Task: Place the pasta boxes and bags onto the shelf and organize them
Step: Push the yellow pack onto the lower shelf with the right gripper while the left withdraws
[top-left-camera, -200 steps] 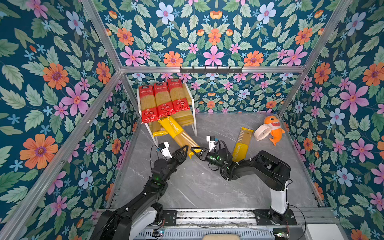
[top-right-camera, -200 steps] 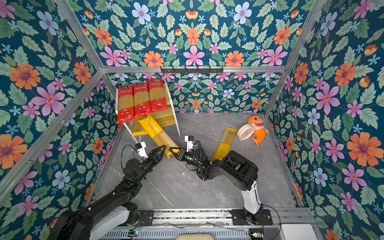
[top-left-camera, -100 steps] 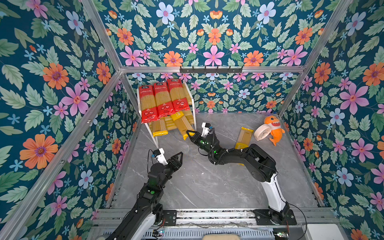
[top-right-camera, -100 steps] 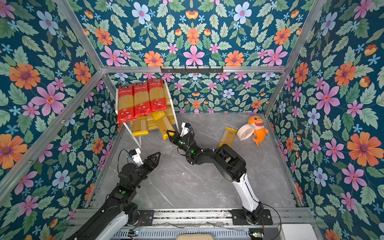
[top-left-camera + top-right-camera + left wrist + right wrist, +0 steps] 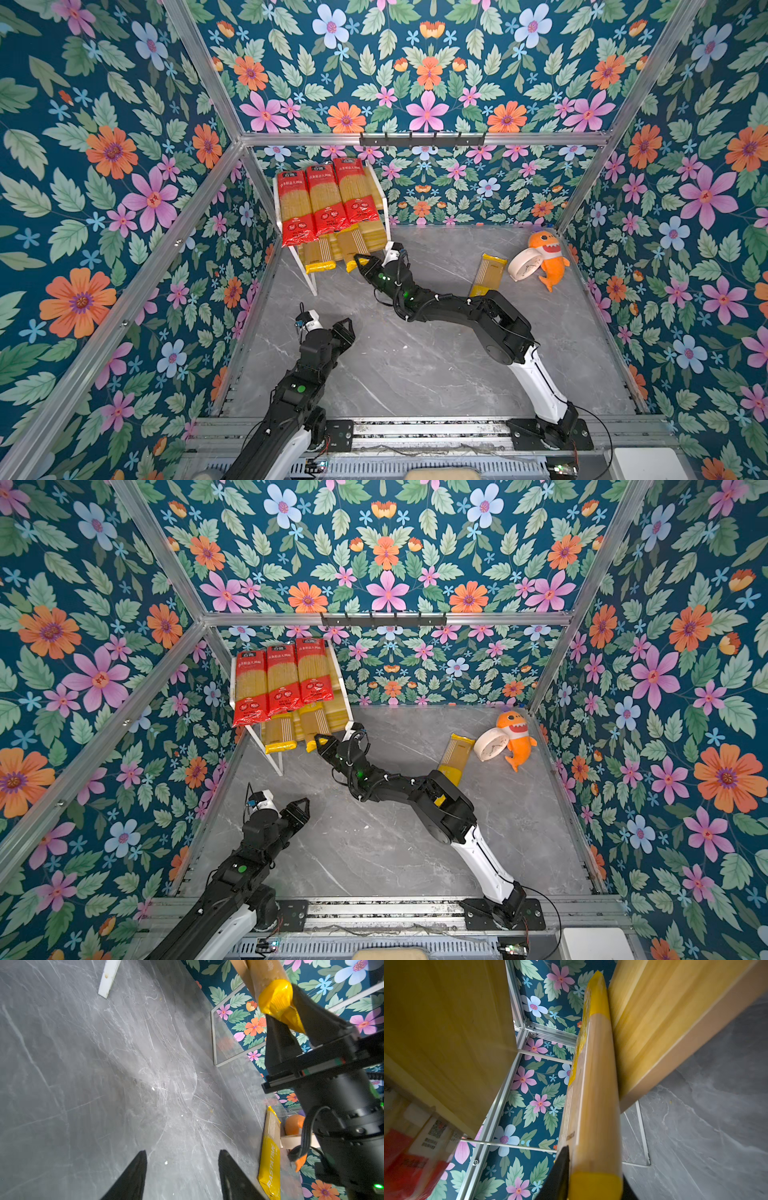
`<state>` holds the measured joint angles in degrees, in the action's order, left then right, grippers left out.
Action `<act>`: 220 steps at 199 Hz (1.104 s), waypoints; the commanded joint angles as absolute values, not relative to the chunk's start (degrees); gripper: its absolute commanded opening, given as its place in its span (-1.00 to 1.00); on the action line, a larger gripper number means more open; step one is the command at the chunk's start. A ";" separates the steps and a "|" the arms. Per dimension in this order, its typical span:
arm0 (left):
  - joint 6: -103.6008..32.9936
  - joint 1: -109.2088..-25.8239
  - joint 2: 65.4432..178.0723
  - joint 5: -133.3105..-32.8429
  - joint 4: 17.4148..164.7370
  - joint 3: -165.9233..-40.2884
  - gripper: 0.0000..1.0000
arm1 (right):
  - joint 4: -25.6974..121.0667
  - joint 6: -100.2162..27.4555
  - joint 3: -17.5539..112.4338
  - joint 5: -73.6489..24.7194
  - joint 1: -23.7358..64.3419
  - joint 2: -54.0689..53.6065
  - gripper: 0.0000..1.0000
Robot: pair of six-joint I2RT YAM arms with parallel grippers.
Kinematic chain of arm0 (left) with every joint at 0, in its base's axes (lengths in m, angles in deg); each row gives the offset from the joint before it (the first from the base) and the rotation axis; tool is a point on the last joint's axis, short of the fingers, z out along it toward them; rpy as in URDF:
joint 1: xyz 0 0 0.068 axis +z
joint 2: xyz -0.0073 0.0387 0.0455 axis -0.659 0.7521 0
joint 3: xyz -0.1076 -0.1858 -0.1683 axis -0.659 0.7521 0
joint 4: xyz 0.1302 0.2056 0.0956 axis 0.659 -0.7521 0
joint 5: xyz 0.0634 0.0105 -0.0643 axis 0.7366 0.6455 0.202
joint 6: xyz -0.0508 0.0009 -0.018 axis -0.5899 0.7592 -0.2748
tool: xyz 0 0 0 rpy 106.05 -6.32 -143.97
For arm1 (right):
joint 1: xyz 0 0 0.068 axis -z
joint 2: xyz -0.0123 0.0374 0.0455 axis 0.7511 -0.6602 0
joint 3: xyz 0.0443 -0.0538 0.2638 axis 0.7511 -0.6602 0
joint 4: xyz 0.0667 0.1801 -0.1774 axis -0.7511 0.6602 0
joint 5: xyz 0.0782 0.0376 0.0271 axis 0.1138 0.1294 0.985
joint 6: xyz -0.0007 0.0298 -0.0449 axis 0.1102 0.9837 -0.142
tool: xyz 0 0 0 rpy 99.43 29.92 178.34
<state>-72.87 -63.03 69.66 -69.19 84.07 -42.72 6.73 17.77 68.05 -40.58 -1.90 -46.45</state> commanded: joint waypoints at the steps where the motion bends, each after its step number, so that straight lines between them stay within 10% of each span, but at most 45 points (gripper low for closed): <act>1: -73.57 -62.96 69.00 -68.52 84.86 -42.31 0.16 | 7.73 20.39 69.41 -40.09 -1.85 -47.08 -0.30; 133: -75.07 -63.02 70.63 -69.66 88.78 -40.60 0.14 | 10.92 24.24 78.25 -35.22 -2.38 -51.91 -0.75; 220: -74.54 -63.01 70.31 -70.16 88.97 -40.60 0.14 | 9.82 22.76 73.74 -35.74 -2.71 -48.56 -0.17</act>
